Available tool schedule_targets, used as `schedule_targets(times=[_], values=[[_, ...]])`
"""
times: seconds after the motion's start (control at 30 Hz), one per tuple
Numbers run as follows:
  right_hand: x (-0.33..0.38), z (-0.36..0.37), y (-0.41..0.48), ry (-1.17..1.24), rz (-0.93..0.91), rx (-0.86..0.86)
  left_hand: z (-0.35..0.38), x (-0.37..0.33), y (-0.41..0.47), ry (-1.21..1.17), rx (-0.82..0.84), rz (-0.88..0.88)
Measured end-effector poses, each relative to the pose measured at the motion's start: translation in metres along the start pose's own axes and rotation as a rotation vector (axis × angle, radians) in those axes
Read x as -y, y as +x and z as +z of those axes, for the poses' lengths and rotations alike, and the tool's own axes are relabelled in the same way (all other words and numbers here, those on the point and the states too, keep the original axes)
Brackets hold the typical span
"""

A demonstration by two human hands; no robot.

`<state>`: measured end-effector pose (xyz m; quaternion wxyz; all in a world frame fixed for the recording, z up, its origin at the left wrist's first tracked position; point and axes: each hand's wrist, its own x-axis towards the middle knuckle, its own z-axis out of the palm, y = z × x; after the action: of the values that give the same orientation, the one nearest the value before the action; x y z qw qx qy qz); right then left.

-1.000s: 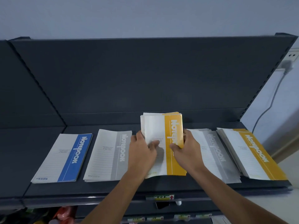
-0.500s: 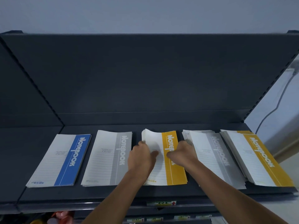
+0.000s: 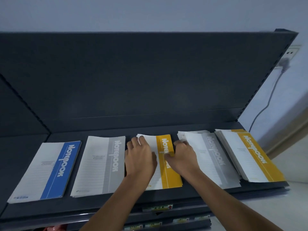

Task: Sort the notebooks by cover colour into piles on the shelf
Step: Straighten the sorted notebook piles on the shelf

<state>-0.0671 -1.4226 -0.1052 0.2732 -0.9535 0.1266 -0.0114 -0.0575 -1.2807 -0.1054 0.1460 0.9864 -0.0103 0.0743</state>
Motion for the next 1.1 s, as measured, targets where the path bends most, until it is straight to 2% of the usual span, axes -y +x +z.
schedule_targets(times=[0.1, 0.23, 0.33, 0.43, 0.5, 0.67, 0.77, 1.0, 1.1], values=[[-0.019, -0.022, -0.007, 0.011, 0.007, -0.095, -0.003, -0.023, -0.007, -0.195, 0.013, 0.088], [-0.060, -0.056, -0.005, 0.006, 0.065, -0.173, 0.004, -0.068, -0.018, -0.449, 0.145, 0.105], [-0.089, -0.075, 0.005, -0.024, 0.125, -0.141, 0.018, -0.102, -0.018, -0.519, 0.300, 0.033], [-0.110, -0.082, 0.015, -0.097, 0.124, -0.004, 0.030, -0.129, -0.014, -0.507, 0.408, -0.097], [-0.117, -0.082, 0.017, -0.123, 0.088, 0.088, 0.035, -0.141, -0.011, -0.483, 0.417, -0.173], [-0.126, -0.080, 0.012, -0.253, -0.078, 0.152, 0.042, -0.162, 0.006, -0.522, 0.426, -0.434], [-0.131, -0.082, 0.011, -0.266, -0.105, 0.188, 0.045, -0.166, 0.011, -0.535, 0.444, -0.549], [-0.138, -0.088, 0.017, -0.100, -0.054, 0.209, 0.043, -0.167, 0.021, -0.609, 0.501, -0.555], [-0.139, -0.091, 0.022, -0.031, -0.032, 0.198, 0.044, -0.162, 0.017, -0.737, 0.488, -0.553]])
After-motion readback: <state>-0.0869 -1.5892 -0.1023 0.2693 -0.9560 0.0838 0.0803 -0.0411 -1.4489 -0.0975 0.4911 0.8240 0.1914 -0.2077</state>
